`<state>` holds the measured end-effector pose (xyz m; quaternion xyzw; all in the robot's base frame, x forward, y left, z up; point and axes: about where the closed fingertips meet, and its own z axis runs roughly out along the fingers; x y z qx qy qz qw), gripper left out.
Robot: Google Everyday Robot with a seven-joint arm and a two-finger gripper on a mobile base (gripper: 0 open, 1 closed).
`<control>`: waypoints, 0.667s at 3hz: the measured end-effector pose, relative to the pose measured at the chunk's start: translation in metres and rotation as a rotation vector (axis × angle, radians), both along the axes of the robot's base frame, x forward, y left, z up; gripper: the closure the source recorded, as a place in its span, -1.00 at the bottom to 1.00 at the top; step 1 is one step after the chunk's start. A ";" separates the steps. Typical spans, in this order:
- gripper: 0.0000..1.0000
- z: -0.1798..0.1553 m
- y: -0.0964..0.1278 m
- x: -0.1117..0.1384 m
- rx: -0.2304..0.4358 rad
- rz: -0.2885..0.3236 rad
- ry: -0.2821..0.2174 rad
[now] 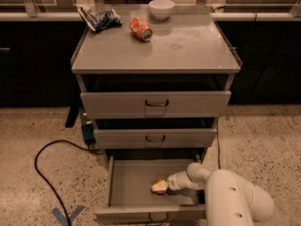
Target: Place orange into bottom drawer
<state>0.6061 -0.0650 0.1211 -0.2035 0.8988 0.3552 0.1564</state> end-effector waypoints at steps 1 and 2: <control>-1.00 0.000 0.000 0.000 0.000 0.000 0.000; -1.00 0.000 0.000 0.000 0.000 0.000 0.000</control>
Offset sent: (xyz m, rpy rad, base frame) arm 0.0000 0.0000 0.0000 0.0000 0.0000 0.0000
